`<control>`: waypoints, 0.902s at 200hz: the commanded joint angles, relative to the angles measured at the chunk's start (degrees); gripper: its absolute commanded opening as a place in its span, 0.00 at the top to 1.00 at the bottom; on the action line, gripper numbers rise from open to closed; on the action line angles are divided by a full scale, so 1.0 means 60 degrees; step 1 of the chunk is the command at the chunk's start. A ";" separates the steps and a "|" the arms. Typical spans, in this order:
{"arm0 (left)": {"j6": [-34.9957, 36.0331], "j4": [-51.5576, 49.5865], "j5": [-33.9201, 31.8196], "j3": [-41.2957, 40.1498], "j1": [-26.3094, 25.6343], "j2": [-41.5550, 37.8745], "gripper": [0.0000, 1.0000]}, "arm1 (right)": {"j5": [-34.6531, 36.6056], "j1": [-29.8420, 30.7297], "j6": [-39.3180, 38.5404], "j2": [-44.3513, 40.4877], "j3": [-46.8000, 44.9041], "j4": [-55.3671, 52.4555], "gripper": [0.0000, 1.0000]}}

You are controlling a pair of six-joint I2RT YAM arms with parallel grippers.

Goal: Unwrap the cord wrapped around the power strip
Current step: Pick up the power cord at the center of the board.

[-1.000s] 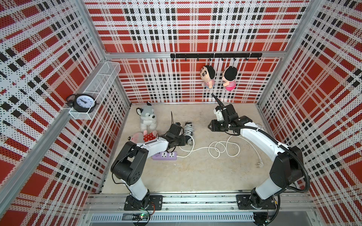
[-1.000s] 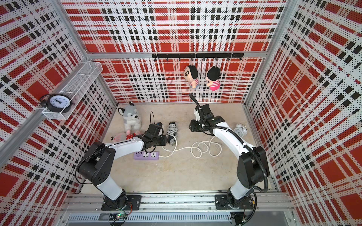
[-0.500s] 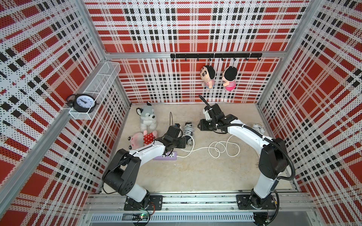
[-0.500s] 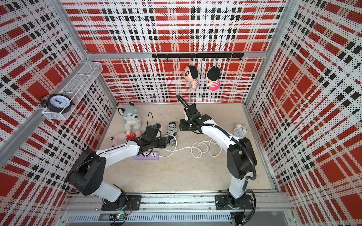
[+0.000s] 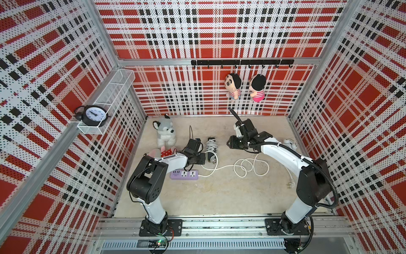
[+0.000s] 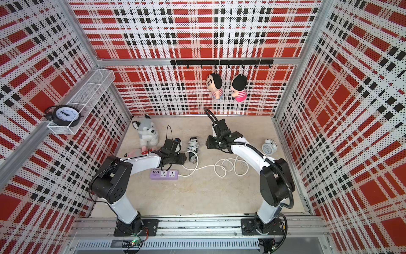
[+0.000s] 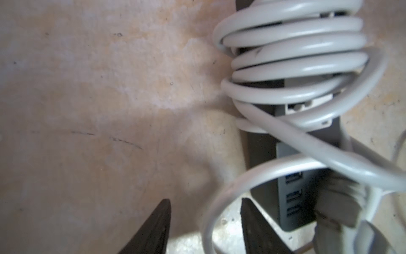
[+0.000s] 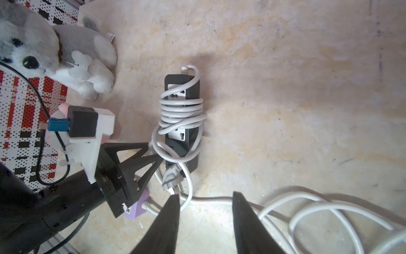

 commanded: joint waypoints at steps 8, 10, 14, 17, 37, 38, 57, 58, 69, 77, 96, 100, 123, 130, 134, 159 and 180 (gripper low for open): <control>-0.0034 0.0413 0.0257 0.0207 -0.0036 0.0026 0.70 | 0.0229 -0.0156 -0.0037 -0.0440 -0.0251 -0.0120 0.58; -0.0035 0.0413 0.0257 0.0216 -0.0036 0.0018 0.70 | 0.0242 -0.0167 -0.0035 -0.0439 -0.0257 -0.0135 0.57; -0.0013 0.0413 0.0290 0.0210 -0.0058 -0.0001 0.71 | 0.0263 -0.0169 -0.0034 -0.0451 -0.0254 -0.0157 0.57; 0.0001 0.0413 0.0298 0.0201 -0.0075 -0.0015 0.71 | 0.0278 -0.0172 -0.0038 -0.0454 -0.0258 -0.0177 0.57; -0.0003 0.0398 0.0443 0.0153 -0.0179 -0.0190 0.81 | 0.0361 -0.0181 -0.0034 -0.0517 -0.0244 -0.0225 0.57; -0.0004 0.0398 0.0445 0.0152 -0.0186 -0.0207 0.82 | 0.0364 -0.0181 -0.0034 -0.0519 -0.0244 -0.0217 0.57; 0.0049 0.0398 0.0360 0.0091 -0.0316 -0.0505 0.89 | 0.0472 -0.0170 0.0099 -0.0517 -0.0218 -0.0154 0.57; 0.0051 0.0398 0.0353 0.0092 -0.0320 -0.0519 0.89 | 0.0478 -0.0176 0.0113 -0.0512 -0.0216 -0.0145 0.57; 0.0082 0.0413 0.0373 0.0095 -0.0369 -0.0590 0.96 | 0.0497 -0.0170 0.0174 -0.0505 -0.0182 -0.0083 0.60; 0.0094 0.0360 0.0416 0.0142 -0.0376 -0.0576 0.99 | 0.0521 -0.0158 0.0189 -0.0544 -0.0202 0.0045 0.61; 0.0138 0.0321 0.0402 0.0130 -0.0411 -0.0637 1.00 | 0.0544 -0.0094 0.0272 -0.0663 -0.0251 0.0342 0.63; 0.0141 0.0311 0.0364 0.0110 -0.0437 -0.0680 1.00 | 0.0544 -0.0081 0.0285 -0.0671 -0.0226 0.0347 0.63; 0.0222 0.0296 0.0154 -0.0059 -0.0565 -0.1125 1.00 | 0.0876 0.0259 0.0176 -0.0411 0.0321 0.0042 0.63; 0.0237 0.0288 0.0109 -0.0131 -0.0587 -0.1284 1.00 | 0.1030 0.0420 0.0109 -0.0254 0.0625 -0.0082 0.64; 0.0231 0.0271 0.0097 -0.0165 -0.0605 -0.1383 1.00 | 0.1141 0.0512 0.0093 -0.0150 0.0742 -0.0132 0.64; 0.0239 0.0157 -0.0051 -0.0479 -0.0718 -0.2110 1.00 | 0.1417 0.1057 0.0166 0.0524 0.1427 -0.0039 0.65; 0.0246 0.0009 -0.0282 -0.0747 -0.0822 -0.2666 1.00 | 0.1510 0.1452 0.0356 0.1177 0.1952 0.0094 0.63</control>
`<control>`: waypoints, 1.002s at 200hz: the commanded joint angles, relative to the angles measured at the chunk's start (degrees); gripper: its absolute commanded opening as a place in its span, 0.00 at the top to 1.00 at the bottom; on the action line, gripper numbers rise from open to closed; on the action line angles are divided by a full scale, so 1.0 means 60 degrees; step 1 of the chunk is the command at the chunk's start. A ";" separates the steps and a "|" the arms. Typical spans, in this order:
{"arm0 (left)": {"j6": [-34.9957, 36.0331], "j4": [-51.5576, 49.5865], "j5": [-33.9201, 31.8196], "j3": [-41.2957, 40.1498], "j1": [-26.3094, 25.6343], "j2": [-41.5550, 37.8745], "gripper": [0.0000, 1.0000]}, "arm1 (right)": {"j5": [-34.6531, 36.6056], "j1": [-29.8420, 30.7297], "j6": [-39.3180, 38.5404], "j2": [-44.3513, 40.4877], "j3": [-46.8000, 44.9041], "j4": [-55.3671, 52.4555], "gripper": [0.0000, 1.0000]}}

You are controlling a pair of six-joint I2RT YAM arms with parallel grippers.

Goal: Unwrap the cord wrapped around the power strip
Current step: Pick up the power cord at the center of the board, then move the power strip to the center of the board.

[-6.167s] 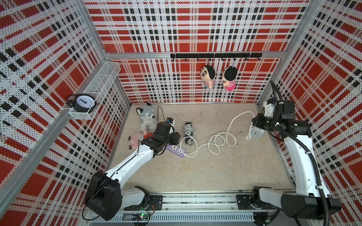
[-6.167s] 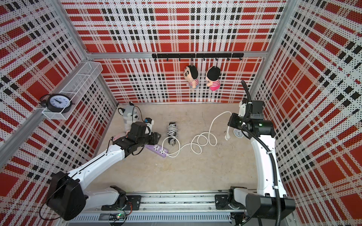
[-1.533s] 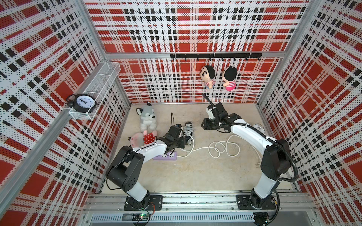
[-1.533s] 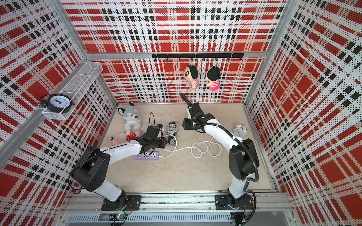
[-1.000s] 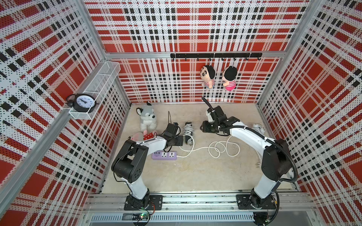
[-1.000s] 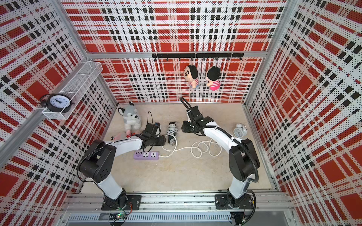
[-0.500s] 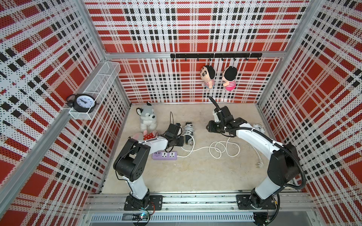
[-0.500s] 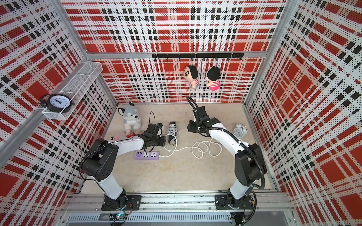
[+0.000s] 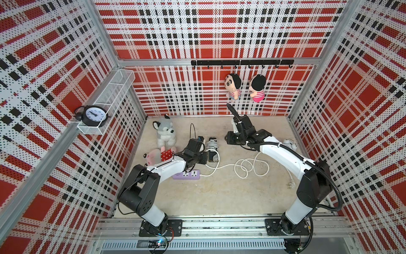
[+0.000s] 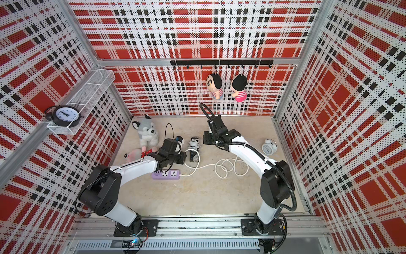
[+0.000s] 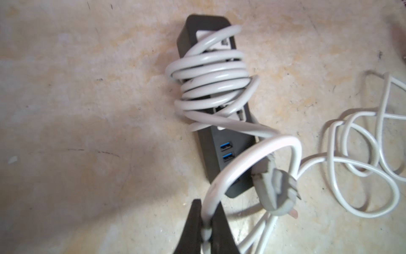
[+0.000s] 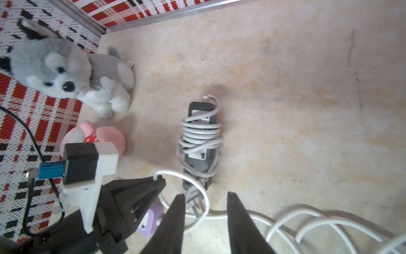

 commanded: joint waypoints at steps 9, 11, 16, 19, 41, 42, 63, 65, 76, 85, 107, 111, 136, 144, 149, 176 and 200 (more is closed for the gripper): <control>0.0097 -0.0199 -0.0321 -0.0354 -0.0159 -0.0915 1.00 | 0.0442 0.0553 0.0270 0.1065 0.0797 0.0004 0.59; 0.0095 -0.0220 -0.0316 -0.0380 -0.0154 -0.0948 1.00 | 0.0460 0.0582 0.0272 0.1147 0.0866 -0.0001 0.58; 0.0116 -0.0287 -0.0314 -0.0420 -0.0169 -0.1039 1.00 | 0.0466 0.0635 0.0285 0.1314 0.0996 -0.0021 0.55; 0.0134 -0.0330 -0.0314 -0.0443 -0.0180 -0.1092 1.00 | 0.0478 0.0660 0.0291 0.1425 0.1085 -0.0029 0.53; 0.0222 -0.0533 -0.0453 -0.0639 -0.0308 -0.1357 1.00 | 0.0451 0.0729 0.0377 0.2017 0.1437 0.0019 0.36; 0.0224 -0.0542 -0.0462 -0.0641 -0.0318 -0.1373 1.00 | 0.0444 0.0729 0.0379 0.2040 0.1446 0.0028 0.35; 0.0050 -0.0579 -0.0559 -0.0827 -0.0439 -0.1623 1.00 | 0.0400 0.0733 0.0430 0.2436 0.1678 0.0080 0.25; 0.0028 -0.0579 -0.0559 -0.0846 -0.0440 -0.1637 1.00 | 0.0405 0.0730 0.0426 0.2493 0.1716 0.0059 0.24; -0.0083 -0.0566 -0.0570 -0.0949 -0.0473 -0.1709 1.00 | 0.0422 0.0734 0.0394 0.2746 0.1978 -0.0145 0.19; -0.0145 -0.0576 -0.0630 -0.1028 -0.0489 -0.1725 1.00 | 0.0462 0.0733 0.0335 0.2981 0.2213 -0.0351 0.17; -0.0270 -0.0609 -0.0860 -0.1171 -0.0489 -0.1598 1.00 | 0.0555 0.0729 0.0239 0.3601 0.2863 -0.0999 0.14; -0.0279 -0.0609 -0.0879 -0.1184 -0.0489 -0.1562 1.00 | 0.0535 0.0729 0.0236 0.3710 0.2965 -0.1093 0.14; -0.0286 -0.0609 -0.0903 -0.1119 -0.0492 -0.1411 1.00 | 0.0139 0.0736 0.0225 0.4236 0.3331 -0.1331 0.13; -0.0287 -0.0609 -0.0918 -0.1069 -0.0489 -0.1376 1.00 | 0.0057 0.0729 0.0234 0.4404 0.3497 -0.1492 0.13; -0.0278 -0.0609 -0.0924 -0.1041 -0.0489 -0.1349 1.00 | 0.0014 0.0733 0.0196 0.4521 0.3583 -0.1559 0.13; -0.0287 -0.0610 -0.0917 -0.0972 -0.0492 -0.1259 1.00 | 0.0012 0.0729 0.0192 0.4808 0.3689 -0.1735 0.13; -0.0287 -0.0609 -0.0896 -0.0965 -0.0489 -0.1187 1.00 | 0.0051 0.0708 0.0178 0.5147 0.3874 -0.2002 0.13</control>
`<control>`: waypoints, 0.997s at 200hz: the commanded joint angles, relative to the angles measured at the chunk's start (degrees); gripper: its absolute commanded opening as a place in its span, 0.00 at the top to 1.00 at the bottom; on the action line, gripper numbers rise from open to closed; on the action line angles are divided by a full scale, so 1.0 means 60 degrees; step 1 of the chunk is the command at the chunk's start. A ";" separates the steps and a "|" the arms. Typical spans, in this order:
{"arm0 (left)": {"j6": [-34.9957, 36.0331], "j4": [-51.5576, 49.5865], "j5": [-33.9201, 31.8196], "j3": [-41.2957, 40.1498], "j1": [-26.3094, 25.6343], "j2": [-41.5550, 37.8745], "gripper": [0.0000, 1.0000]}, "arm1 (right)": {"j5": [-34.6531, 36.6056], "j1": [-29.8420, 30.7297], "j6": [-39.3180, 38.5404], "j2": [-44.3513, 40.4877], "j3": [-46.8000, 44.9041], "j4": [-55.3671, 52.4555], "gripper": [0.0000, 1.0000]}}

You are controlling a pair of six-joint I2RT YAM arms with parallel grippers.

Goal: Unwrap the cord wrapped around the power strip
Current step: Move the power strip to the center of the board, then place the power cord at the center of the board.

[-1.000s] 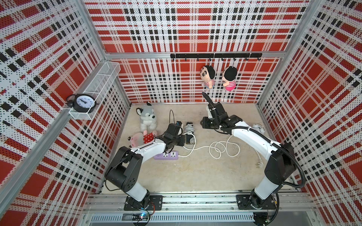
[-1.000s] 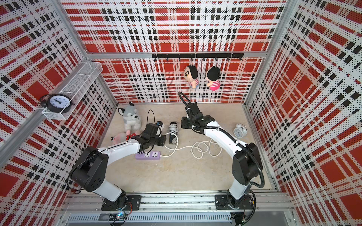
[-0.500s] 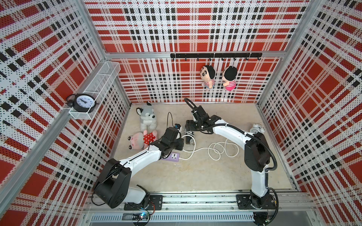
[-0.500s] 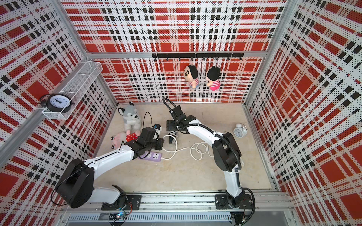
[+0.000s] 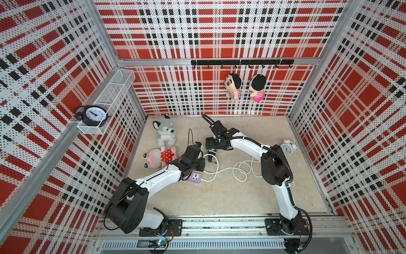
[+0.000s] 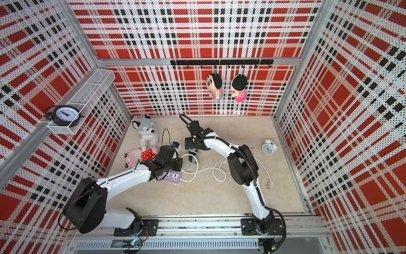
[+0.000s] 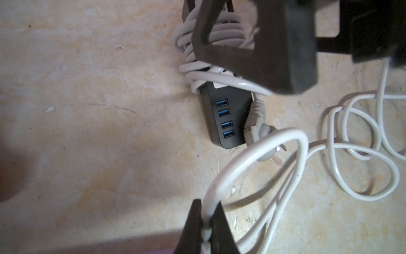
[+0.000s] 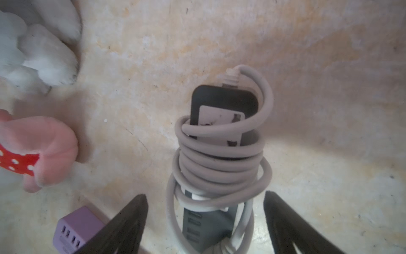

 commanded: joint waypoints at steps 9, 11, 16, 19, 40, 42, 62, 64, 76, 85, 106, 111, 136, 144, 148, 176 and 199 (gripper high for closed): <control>-0.0108 0.0011 -0.0018 0.0199 -0.0042 0.0150 1.00 | -0.0052 -0.0060 -0.0012 0.0521 0.0435 -0.0546 0.13; -0.0103 0.0011 -0.0018 0.0191 -0.0038 0.0156 1.00 | -0.0081 -0.0072 -0.0019 0.0556 0.0453 -0.0542 0.13; -0.0114 0.0011 -0.0018 0.0201 -0.0041 0.0159 1.00 | -0.0153 -0.0097 -0.0006 0.0640 0.0486 -0.0519 0.14; -0.0130 0.0016 -0.0018 0.0195 -0.0038 0.0162 1.00 | -0.0207 -0.0116 0.0002 0.0700 0.0501 -0.0504 0.14; -0.0159 0.0012 0.0015 0.0175 -0.0045 0.0179 1.00 | -0.0391 -0.0340 0.0046 0.0938 0.0645 -0.0455 0.18; -0.0159 0.0011 0.0012 0.0171 -0.0039 0.0182 1.00 | -0.0385 -0.0370 0.0039 0.0935 0.0648 -0.0432 0.19; -0.0176 0.0040 0.0075 0.0172 -0.0046 0.0183 1.00 | -0.0408 -0.0741 0.0124 0.0722 0.0484 -0.0231 0.26; -0.0175 0.0047 0.0071 0.0177 -0.0039 0.0190 1.00 | -0.0430 -0.0792 0.0143 0.0702 0.0454 -0.0196 0.28; -0.0174 0.0079 0.0085 0.0215 -0.0041 0.0236 1.00 | -0.0560 -0.1061 0.0152 0.0510 0.0267 -0.0015 0.33; -0.0175 0.0111 0.0100 0.0262 -0.0039 0.0305 1.00 | -0.0545 -0.1254 0.0081 0.0392 0.0169 0.0010 0.35; -0.0189 0.0226 0.0143 0.0400 -0.0038 0.0574 1.00 | -0.0398 -0.1620 -0.0223 0.0094 -0.0070 -0.0048 0.42; -0.0202 0.0265 0.0154 0.0433 -0.0044 0.0673 1.00 | -0.0373 -0.1709 -0.0314 -0.0002 -0.0184 -0.0032 0.44; -0.0318 0.0455 0.0217 0.0755 0.0070 0.1338 0.98 | -0.0393 -0.2173 -0.0874 -0.0689 -0.1068 0.0390 0.46; -0.0348 0.0479 0.0286 0.0940 0.0119 0.1617 0.96 | -0.0341 -0.2319 -0.1059 -0.0914 -0.1372 0.0516 0.46; -0.0361 0.0479 0.0323 0.1048 0.0136 0.1749 0.95 | -0.0324 -0.2396 -0.1127 -0.1015 -0.1492 0.0543 0.46; -0.0277 0.0345 0.0550 0.1790 0.0286 0.2557 0.80 | -0.0436 -0.2805 -0.1793 -0.1591 -0.2143 0.0726 0.46; -0.0217 0.0074 0.0514 0.2294 0.0514 0.3032 0.50 | -0.0471 -0.2989 -0.2162 -0.1832 -0.2512 0.0788 0.46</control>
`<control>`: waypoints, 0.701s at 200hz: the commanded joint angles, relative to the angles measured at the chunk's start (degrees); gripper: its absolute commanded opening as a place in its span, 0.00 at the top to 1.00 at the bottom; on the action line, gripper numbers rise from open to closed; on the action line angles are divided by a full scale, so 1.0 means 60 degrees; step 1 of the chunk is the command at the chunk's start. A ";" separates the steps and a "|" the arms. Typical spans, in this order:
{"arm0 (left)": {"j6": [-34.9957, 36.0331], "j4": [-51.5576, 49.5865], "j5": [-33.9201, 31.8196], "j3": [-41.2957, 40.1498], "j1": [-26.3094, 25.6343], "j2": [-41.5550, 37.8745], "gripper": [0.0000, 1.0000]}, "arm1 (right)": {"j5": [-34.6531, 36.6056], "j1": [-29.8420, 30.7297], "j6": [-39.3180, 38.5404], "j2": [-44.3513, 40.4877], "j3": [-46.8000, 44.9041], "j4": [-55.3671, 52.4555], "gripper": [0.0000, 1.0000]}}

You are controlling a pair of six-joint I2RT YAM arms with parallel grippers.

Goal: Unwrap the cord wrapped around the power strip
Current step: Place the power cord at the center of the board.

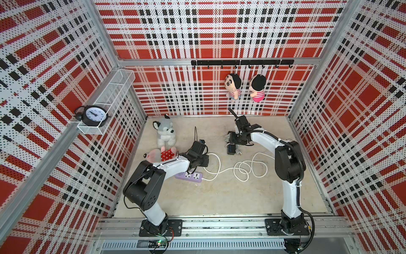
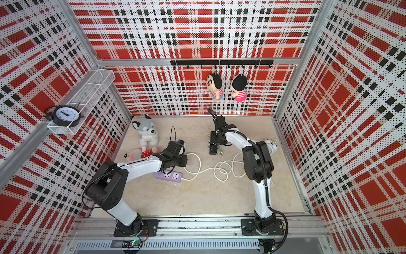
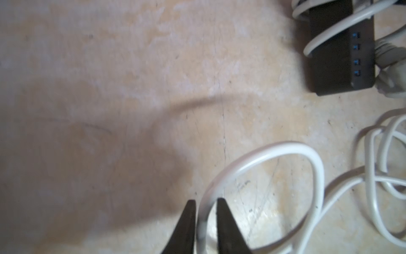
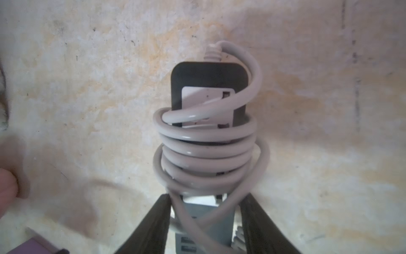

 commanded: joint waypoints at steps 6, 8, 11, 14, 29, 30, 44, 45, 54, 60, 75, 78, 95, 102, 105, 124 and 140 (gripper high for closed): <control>0.0072 -0.0112 0.0153 0.0615 0.0273 0.0424 0.44 | 0.0162 -0.0191 -0.0773 -0.0501 -0.0376 0.0050 0.46; 0.0075 -0.0129 0.0142 0.0636 0.0291 0.0448 0.41 | 0.0162 -0.0195 -0.0792 -0.0512 -0.0400 0.0041 0.47; 0.0100 -0.0147 0.0113 0.0667 0.0309 0.0470 0.37 | 0.0162 -0.0199 -0.0810 -0.0523 -0.0418 0.0034 0.47; 0.0120 -0.0170 0.0102 0.0691 0.0328 0.0488 0.32 | 0.0162 -0.0218 -0.0827 -0.0528 -0.0441 0.0011 0.47; 0.0251 -0.0372 -0.0086 0.0800 0.0389 0.0476 0.14 | 0.0176 -0.0234 -0.0850 -0.0609 -0.0525 -0.0015 0.47; 0.0268 -0.0385 -0.0113 0.0802 0.0389 0.0461 0.13 | 0.0169 -0.0240 -0.0846 -0.0614 -0.0528 -0.0013 0.47; 0.0402 -0.0587 -0.0264 0.0688 0.0391 0.0253 0.10 | 0.0204 -0.0245 -0.0828 -0.0744 -0.0613 0.0043 0.47; 0.0403 -0.0603 -0.0268 0.0680 0.0398 0.0232 0.10 | 0.0205 -0.0245 -0.0828 -0.0747 -0.0615 0.0053 0.47; 0.0418 -0.0744 -0.0349 0.0501 0.0396 0.0042 0.10 | 0.0249 -0.0249 -0.0828 -0.0834 -0.0647 0.0089 0.47; 0.0396 -0.0826 -0.0411 0.0331 0.0391 -0.0108 0.10 | 0.0263 -0.0270 -0.0861 -0.0874 -0.0654 0.0124 0.48; 0.0228 -0.0911 -0.0502 -0.0271 0.0382 -0.0590 0.11 | 0.0373 -0.0297 -0.0961 -0.0904 -0.0592 0.0092 0.49; 0.0173 -0.0911 -0.0530 -0.0395 0.0388 -0.0705 0.11 | 0.0394 -0.0303 -0.0983 -0.0901 -0.0591 0.0073 0.49; -0.0142 -0.0879 -0.0578 -0.1098 0.0374 -0.1280 0.11 | 0.0426 -0.0345 -0.1047 -0.0874 -0.0558 0.0076 0.49; -0.0280 -0.0854 -0.0571 -0.1348 0.0364 -0.1501 0.11 | 0.0398 -0.0341 -0.1072 -0.0881 -0.0573 0.0121 0.48; -0.0336 -0.0853 -0.0570 -0.1428 0.0353 -0.1593 0.11 | 0.0349 -0.0340 -0.1083 -0.0876 -0.0574 0.0154 0.48; -0.0430 -0.0809 -0.0570 -0.1771 0.0289 -0.1962 0.11 | 0.0004 -0.0411 -0.1195 -0.1072 -0.0479 -0.0065 0.36; -0.0732 -0.0809 -0.0579 -0.1804 0.0220 -0.2030 0.12 | 0.0029 -0.0621 -0.1096 -0.1797 -0.0764 -0.0053 0.30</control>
